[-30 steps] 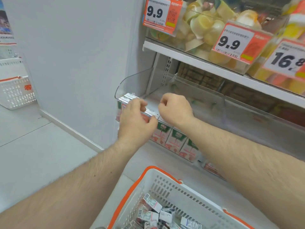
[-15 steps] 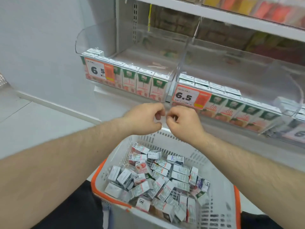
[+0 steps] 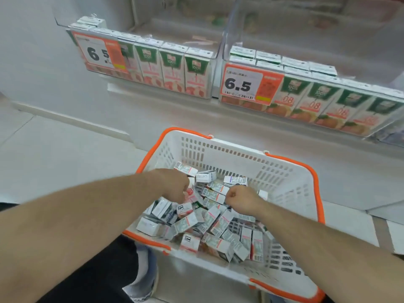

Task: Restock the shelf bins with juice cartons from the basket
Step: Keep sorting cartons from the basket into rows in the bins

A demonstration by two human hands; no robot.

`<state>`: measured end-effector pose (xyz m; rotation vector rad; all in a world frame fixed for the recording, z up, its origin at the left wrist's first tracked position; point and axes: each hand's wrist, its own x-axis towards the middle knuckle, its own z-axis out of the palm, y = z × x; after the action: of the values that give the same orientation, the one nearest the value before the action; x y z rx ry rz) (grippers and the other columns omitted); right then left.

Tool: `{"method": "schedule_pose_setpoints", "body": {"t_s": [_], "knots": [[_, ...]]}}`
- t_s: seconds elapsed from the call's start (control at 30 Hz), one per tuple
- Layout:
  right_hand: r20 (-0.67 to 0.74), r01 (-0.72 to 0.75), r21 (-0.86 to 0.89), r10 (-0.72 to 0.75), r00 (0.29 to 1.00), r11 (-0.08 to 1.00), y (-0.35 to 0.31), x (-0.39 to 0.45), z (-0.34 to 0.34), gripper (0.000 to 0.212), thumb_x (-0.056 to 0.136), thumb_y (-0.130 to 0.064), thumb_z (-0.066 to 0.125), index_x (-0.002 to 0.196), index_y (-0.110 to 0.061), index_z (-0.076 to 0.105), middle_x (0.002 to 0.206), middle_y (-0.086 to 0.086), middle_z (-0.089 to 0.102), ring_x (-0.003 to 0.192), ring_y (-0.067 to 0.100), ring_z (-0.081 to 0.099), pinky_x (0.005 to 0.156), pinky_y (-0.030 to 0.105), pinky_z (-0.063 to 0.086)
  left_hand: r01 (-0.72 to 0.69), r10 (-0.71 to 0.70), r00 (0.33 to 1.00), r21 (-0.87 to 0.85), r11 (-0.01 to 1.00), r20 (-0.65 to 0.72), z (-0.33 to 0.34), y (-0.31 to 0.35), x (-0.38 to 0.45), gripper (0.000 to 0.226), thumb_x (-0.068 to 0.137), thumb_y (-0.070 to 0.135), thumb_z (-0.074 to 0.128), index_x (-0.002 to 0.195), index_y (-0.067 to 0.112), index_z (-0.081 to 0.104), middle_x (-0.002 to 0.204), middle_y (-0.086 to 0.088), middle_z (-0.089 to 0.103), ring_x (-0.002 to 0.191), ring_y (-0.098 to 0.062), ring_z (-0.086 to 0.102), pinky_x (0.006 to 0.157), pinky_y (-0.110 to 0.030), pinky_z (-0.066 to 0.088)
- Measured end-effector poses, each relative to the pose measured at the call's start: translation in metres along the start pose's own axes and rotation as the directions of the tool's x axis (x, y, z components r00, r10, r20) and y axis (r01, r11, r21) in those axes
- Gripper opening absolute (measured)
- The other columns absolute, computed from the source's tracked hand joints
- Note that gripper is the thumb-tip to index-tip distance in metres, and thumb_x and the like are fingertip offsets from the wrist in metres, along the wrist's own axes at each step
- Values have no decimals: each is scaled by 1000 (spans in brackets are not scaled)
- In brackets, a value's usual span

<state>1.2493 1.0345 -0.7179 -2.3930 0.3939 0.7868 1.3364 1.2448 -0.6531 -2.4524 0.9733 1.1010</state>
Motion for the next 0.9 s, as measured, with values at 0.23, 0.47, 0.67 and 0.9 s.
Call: {"method": "schedule_pose_setpoints", "body": {"t_s": [0.23, 0.47, 0.67, 0.9], "knots": [[231, -203, 144, 167, 959, 968, 19, 14, 41, 68, 98, -36, 52, 156, -17, 23, 155, 8, 35, 118, 23, 54, 93, 32, 46, 98, -104, 993, 91, 991, 57, 29, -4, 20, 57, 81, 55, 63, 129, 24, 51, 114, 2, 61, 98, -19, 57, 77, -31, 50], [168, -303, 426, 254, 952, 852, 25, 17, 69, 46, 98, -32, 56, 138, -17, 39, 97, 3, 55, 61, 12, 44, 53, 25, 37, 167, -171, 984, -70, 983, -56, 37, -12, 20, 51, 77, 32, 71, 124, 23, 54, 106, 3, 60, 95, -18, 59, 77, -31, 53], [121, -268, 530, 241, 963, 805, 28, 15, 63, 25, 89, -7, 63, 97, -15, 40, 83, 7, 45, 55, 15, 33, 49, 26, 28, 58, -255, 959, -800, 597, -121, 4, -26, 10, 45, 73, 8, 81, 111, 18, 59, 93, 5, 53, 76, -10, 54, 57, -23, 44], [-36, -128, 555, 177, 984, 822, 26, -10, -8, 60, 76, 6, 69, 126, -15, 45, 120, 5, 48, 100, 20, 54, 69, 27, 50, -219, -222, 945, -970, 110, -238, -49, -26, -8, 22, 84, -1, 70, 94, 17, 64, 84, -5, 73, 78, -18, 66, 78, -33, 50]]}}
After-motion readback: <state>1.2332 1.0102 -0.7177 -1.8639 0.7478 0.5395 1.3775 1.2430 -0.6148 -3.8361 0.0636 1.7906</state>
